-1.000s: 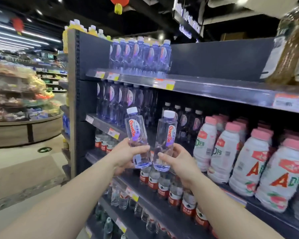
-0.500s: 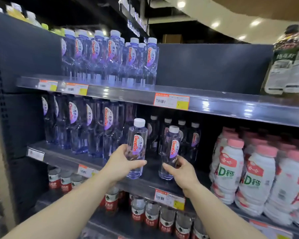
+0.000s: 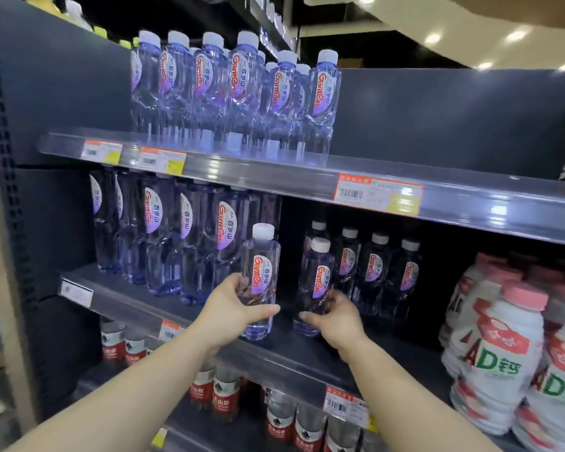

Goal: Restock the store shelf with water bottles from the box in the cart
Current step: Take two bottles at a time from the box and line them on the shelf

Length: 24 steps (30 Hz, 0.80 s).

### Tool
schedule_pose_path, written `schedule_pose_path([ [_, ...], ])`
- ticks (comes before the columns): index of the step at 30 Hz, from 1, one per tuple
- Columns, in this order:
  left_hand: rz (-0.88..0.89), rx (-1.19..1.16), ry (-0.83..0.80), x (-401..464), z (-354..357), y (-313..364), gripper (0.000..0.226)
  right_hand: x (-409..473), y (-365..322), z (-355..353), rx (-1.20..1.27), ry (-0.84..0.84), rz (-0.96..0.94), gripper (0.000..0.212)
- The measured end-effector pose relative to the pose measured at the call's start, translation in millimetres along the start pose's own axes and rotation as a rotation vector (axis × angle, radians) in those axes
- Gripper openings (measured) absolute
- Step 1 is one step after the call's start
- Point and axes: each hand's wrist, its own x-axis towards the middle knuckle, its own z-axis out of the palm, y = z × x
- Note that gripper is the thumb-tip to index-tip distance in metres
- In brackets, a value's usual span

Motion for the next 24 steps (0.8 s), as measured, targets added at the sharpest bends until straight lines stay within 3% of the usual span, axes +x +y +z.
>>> schedule_pose_path([
  [3, 0.004, 0.010, -0.024, 9, -3, -3, 0.070, 11, -2, 12, -0.024, 0.070, 0.029, 0.061],
  [8, 0.001, 0.032, -0.062, 20, 0, -12, 0.058, 21, -13, 31, -0.071, 0.145, 0.041, 0.065],
  [13, 0.001, 0.049, -0.081, 29, 3, -21, 0.054, 26, -7, 36, -0.072, 0.111, 0.068, 0.074],
  [19, -0.024, 0.076, -0.099, 36, 4, -31, 0.070, 30, 1, 36, -0.105, 0.087, 0.074, 0.066],
  [24, -0.024, 0.103, -0.129, 33, 3, -25, 0.069, 32, 2, 40, -0.140, 0.128, 0.084, 0.066],
])
